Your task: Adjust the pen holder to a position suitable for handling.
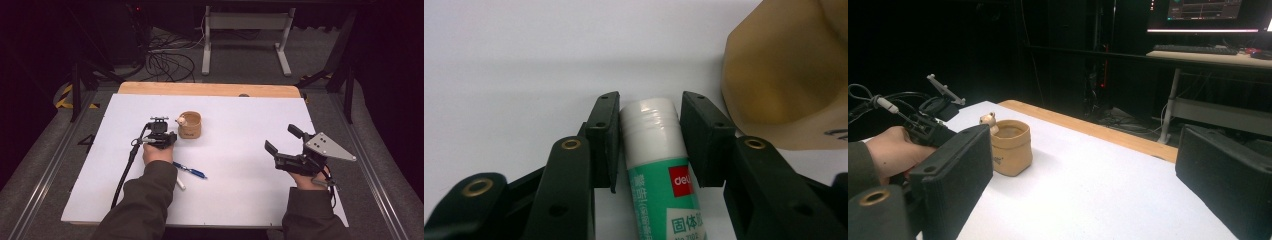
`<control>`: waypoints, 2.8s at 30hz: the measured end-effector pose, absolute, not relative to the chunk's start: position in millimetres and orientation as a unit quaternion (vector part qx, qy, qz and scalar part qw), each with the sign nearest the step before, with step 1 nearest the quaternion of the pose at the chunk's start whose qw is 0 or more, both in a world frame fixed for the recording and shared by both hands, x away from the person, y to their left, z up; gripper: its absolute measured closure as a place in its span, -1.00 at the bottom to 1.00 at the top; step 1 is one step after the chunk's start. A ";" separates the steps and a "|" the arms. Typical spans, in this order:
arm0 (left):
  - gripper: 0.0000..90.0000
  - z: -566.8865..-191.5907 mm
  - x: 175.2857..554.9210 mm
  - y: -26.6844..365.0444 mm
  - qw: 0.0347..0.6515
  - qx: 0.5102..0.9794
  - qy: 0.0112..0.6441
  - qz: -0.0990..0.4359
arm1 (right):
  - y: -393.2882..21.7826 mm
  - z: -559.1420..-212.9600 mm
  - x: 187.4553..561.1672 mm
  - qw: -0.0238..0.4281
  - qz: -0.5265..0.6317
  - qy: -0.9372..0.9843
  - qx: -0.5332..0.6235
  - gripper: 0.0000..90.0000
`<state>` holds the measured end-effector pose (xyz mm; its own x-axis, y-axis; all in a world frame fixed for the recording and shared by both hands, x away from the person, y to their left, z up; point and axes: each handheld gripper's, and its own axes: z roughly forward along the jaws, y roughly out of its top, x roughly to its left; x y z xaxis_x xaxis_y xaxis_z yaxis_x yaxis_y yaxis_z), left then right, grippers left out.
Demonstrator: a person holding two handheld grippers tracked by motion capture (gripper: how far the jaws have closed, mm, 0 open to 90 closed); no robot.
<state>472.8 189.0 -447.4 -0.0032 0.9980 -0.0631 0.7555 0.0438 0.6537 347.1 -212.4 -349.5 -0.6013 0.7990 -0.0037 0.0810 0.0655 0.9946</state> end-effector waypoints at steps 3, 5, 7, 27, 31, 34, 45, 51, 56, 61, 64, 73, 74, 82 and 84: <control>0.36 -447.3 473.0 189.3 0.269 0.653 0.672 0.224 | -212.3 -349.6 347.2 0.300 0.598 0.666 0.330 -0.80; 0.36 -447.2 473.2 189.6 0.270 0.653 0.672 0.223 | -212.2 -349.5 347.1 0.300 0.598 0.666 0.330 -0.80; 0.37 -447.2 473.4 190.0 0.271 0.653 0.672 0.222 | -211.9 -349.6 347.1 0.300 0.598 0.666 0.330 -0.80; 0.43 -446.8 476.4 194.0 0.287 0.648 0.673 0.212 | -211.4 -350.0 347.4 0.299 0.598 0.667 0.330 -0.80; 0.44 -446.2 476.5 194.5 0.289 0.648 0.673 0.211 | -211.6 -350.0 347.4 0.299 0.598 0.666 0.330 -0.80; 0.44 -445.7 476.4 194.9 0.290 0.647 0.673 0.211 | -211.6 -350.1 347.5 0.299 0.598 0.666 0.330 -0.80; 0.44 -436.7 473.8 198.2 0.320 0.635 0.669 0.216 | -211.0 -351.0 348.2 0.300 0.596 0.669 0.328 -0.80; 0.44 -428.2 468.4 200.5 0.336 0.638 0.655 0.225 | -209.7 -351.6 348.3 0.296 0.596 0.670 0.329 -0.80; 0.44 -423.2 463.4 202.2 0.349 0.646 0.640 0.226 | -207.7 -352.3 348.8 0.298 0.594 0.672 0.326 -0.79; 0.44 -417.1 457.7 200.8 0.365 0.651 0.627 0.224 | -204.5 -353.6 349.6 0.297 0.592 0.676 0.323 -0.79; 0.44 -412.0 453.4 200.5 0.376 0.652 0.619 0.225 | -202.8 -354.3 349.8 0.296 0.591 0.678 0.322 -0.79; 0.44 -391.6 434.8 199.2 0.413 0.661 0.581 0.236 | -199.0 -356.1 350.6 0.292 0.589 0.681 0.321 -0.78; 0.44 -389.9 432.5 198.5 0.418 0.661 0.577 0.237 | -198.4 -356.3 350.8 0.292 0.589 0.682 0.320 -0.78; 0.44 -378.3 416.4 189.5 0.447 0.670 0.544 0.233 | -190.3 -359.7 352.3 0.285 0.585 0.691 0.315 -0.76; 0.44 -376.4 413.7 186.6 0.457 0.674 0.534 0.228 | -188.3 -361.0 353.1 0.279 0.586 0.693 0.314 -0.75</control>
<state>413.7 186.6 -376.4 0.3268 0.9275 -0.1812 0.5115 -0.0123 0.8592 353.1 -188.3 -361.0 -0.6477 0.7617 -0.0189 0.1078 0.1162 0.9874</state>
